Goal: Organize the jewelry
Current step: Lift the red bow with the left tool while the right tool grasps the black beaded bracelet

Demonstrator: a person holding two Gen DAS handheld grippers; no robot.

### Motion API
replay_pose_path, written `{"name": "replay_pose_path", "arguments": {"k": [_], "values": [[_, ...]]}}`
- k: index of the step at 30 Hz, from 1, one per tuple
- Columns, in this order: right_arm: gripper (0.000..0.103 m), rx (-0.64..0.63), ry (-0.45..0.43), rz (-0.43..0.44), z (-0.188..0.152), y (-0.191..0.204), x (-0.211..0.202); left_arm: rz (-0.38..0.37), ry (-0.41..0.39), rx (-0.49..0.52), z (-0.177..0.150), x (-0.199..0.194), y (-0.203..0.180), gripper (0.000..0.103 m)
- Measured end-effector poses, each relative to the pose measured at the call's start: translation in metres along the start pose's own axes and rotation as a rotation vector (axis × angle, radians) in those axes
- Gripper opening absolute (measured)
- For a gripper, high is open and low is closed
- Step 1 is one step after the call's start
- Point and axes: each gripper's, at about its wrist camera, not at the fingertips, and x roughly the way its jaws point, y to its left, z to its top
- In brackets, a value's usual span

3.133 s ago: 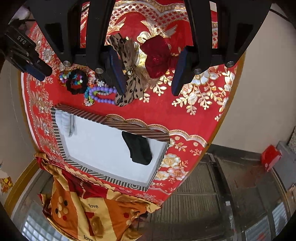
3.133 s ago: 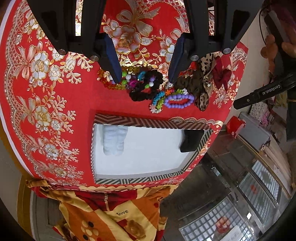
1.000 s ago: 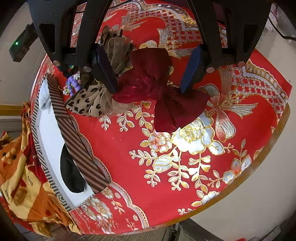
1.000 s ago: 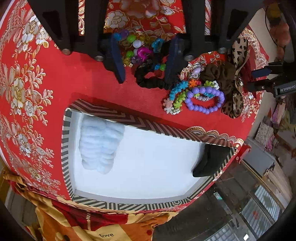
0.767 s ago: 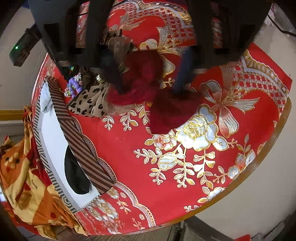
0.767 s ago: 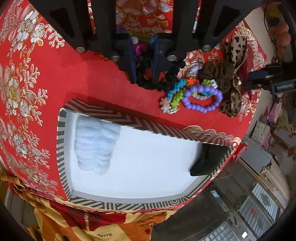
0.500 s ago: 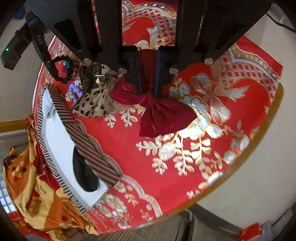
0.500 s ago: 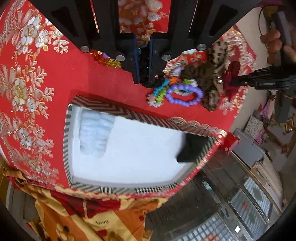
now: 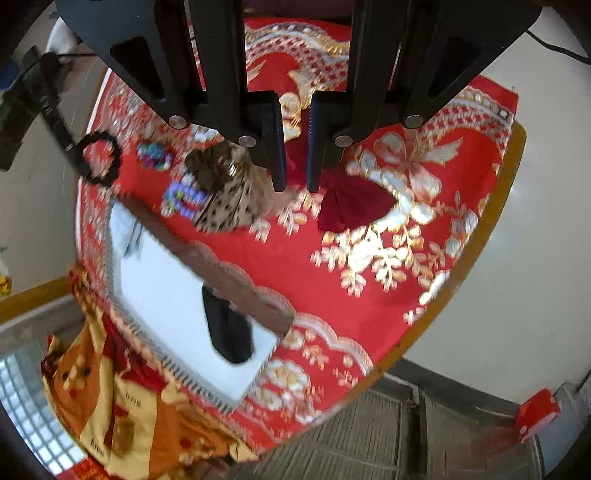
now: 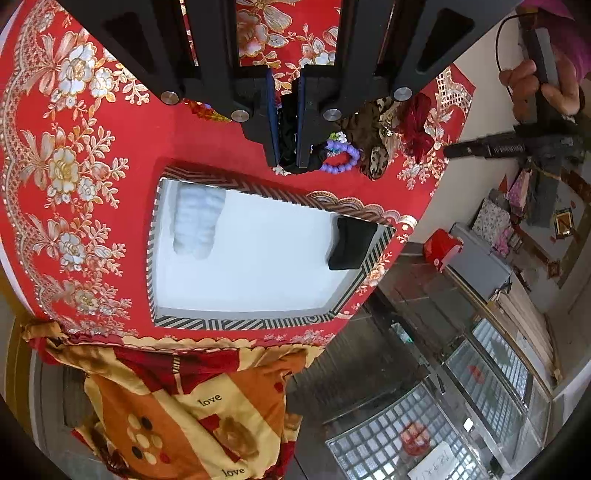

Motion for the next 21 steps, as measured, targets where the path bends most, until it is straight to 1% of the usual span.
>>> {"name": "replay_pose_path", "arguments": {"k": [1, 2, 3, 4, 10, 12, 14, 15, 17, 21], "values": [[0.008, 0.005, 0.000, -0.001, 0.000, 0.000, 0.000, 0.012, 0.014, -0.009, -0.003, 0.004, 0.002, 0.015], [0.008, 0.011, 0.001, -0.003, -0.002, -0.001, 0.000, 0.024, 0.037, -0.021, -0.005, 0.011, 0.005, 0.028], [0.008, 0.016, 0.005, -0.005, -0.003, -0.002, 0.000, 0.032, 0.050, -0.036, -0.007, 0.018, 0.007, 0.044], [0.008, 0.020, 0.011, -0.004, -0.005, -0.004, 0.001, 0.038, 0.056, -0.066, -0.008, 0.025, 0.011, 0.047], [0.008, 0.022, 0.043, -0.003, -0.014, -0.004, 0.005, 0.084, 0.037, -0.163, -0.003, 0.052, 0.017, 0.047], [0.008, 0.022, 0.046, -0.003, -0.016, -0.004, 0.005, 0.083, 0.049, -0.158, -0.003, 0.059, 0.015, 0.047], [0.008, 0.024, 0.047, 0.000, -0.017, -0.005, 0.004, 0.103, 0.032, -0.108, -0.004, 0.059, 0.007, 0.047], [0.008, 0.025, 0.047, 0.003, -0.017, -0.005, 0.004, 0.114, 0.028, -0.085, -0.005, 0.059, 0.004, 0.039], [0.008, 0.026, 0.045, 0.003, -0.018, -0.005, 0.004, 0.115, 0.042, -0.068, -0.006, 0.062, 0.004, 0.016], [0.008, 0.029, 0.039, 0.014, -0.016, -0.004, 0.003, 0.080, 0.055, -0.040, -0.009, 0.057, 0.006, 0.013]]}}
